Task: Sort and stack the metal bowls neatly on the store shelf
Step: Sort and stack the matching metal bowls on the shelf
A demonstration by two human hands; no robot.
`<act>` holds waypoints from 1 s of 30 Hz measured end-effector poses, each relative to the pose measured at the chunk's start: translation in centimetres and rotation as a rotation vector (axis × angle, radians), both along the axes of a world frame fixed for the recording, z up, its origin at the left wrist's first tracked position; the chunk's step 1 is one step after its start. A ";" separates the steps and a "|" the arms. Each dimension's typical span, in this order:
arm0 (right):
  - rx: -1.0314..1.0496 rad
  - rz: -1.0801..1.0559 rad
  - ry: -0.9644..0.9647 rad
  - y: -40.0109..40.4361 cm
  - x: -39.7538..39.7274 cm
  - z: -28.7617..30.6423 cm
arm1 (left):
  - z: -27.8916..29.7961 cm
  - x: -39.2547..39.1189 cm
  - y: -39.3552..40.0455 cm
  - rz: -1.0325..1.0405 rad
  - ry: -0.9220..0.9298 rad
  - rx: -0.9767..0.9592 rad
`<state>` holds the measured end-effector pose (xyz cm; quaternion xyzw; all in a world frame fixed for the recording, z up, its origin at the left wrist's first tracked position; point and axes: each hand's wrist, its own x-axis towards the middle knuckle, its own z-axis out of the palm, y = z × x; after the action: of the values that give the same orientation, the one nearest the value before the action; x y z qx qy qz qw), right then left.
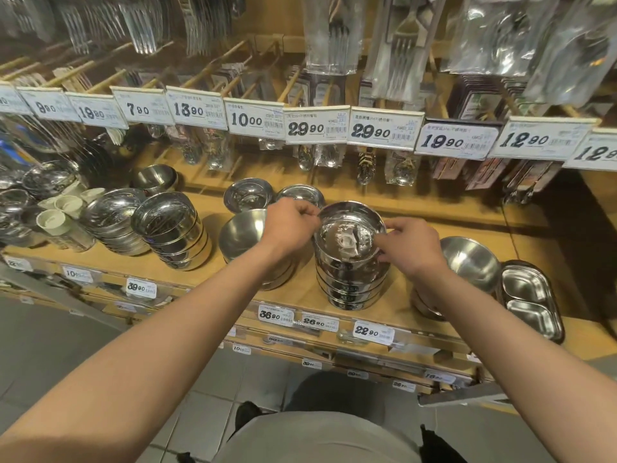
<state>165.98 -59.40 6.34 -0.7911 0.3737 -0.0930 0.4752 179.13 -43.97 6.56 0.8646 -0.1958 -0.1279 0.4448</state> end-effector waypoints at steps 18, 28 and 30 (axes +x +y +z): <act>0.275 0.314 -0.148 18.4 16.5 2.3 | 2.6 14.6 22.3 0.301 0.085 -0.112; 0.284 0.200 -0.070 25.2 25.4 2.3 | 2.5 22.7 27.8 0.344 0.161 -0.103; 0.287 0.173 -0.067 25.5 26.0 1.9 | 1.9 23.5 27.8 0.324 0.188 -0.112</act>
<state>191.98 -33.87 8.22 -0.7409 0.2975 -0.0239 0.6016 202.59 -16.14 8.43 0.8429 -0.0185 -0.1237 0.5234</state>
